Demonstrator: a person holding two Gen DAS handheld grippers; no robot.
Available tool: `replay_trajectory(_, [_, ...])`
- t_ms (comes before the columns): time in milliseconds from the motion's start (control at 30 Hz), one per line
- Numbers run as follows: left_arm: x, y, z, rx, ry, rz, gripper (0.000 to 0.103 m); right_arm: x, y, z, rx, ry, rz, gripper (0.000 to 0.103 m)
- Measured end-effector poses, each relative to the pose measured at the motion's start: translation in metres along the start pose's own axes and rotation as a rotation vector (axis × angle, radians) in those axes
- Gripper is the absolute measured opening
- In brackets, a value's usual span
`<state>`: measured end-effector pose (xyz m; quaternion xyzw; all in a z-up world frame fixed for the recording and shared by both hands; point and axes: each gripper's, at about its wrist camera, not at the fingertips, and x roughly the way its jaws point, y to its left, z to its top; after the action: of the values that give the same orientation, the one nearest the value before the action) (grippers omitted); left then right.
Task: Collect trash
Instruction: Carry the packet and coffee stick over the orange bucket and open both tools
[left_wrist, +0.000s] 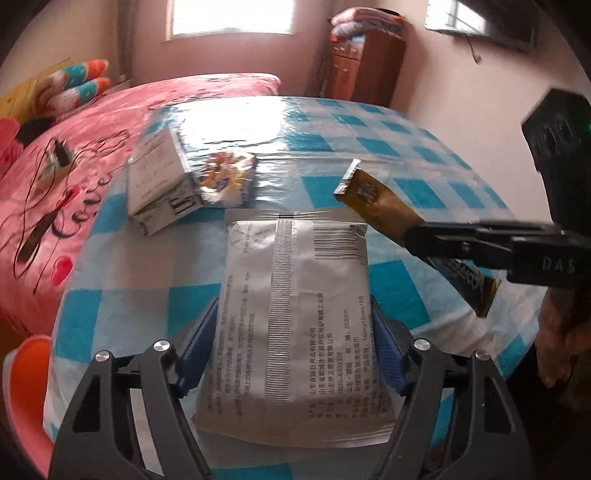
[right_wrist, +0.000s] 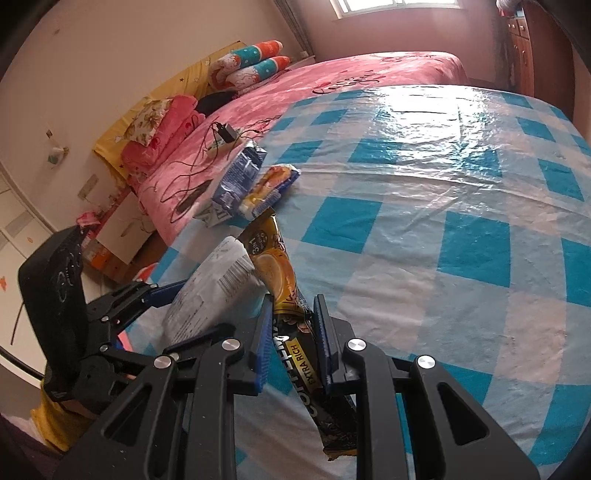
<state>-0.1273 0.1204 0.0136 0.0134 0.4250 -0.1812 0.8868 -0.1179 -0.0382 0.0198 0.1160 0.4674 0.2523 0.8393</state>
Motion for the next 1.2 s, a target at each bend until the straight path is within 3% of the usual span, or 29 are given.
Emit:
replay_trajectory(233, [-0.02, 0.026, -0.009, -0.091, -0.032, -0.002, 0.075, 0.012, 0.015, 0.007, 0.036, 0.03, 0.102, 0.023])
replay_trajectory(467, [-0.051, 0.064, -0.02, -0.187, -0.081, 0.058, 0.076, 0.036, 0.05, 0.022, 0.032, 0.082, 0.222, 0.023])
replay_trajectory(700, [-0.086, 0.112, -0.039, -0.283, -0.123, 0.186, 0.076, 0.07, 0.099, 0.039, 0.001, 0.145, 0.332, 0.023])
replay_trajectory(967, [-0.11, 0.186, -0.083, -0.46, -0.111, 0.337, 0.076, 0.119, 0.175, 0.05, -0.068, 0.236, 0.45, 0.023])
replay_trajectory(1200, [-0.115, 0.228, -0.114, -0.585, -0.09, 0.423, 0.076, 0.161, 0.229, 0.05, -0.114, 0.3, 0.497, 0.023])
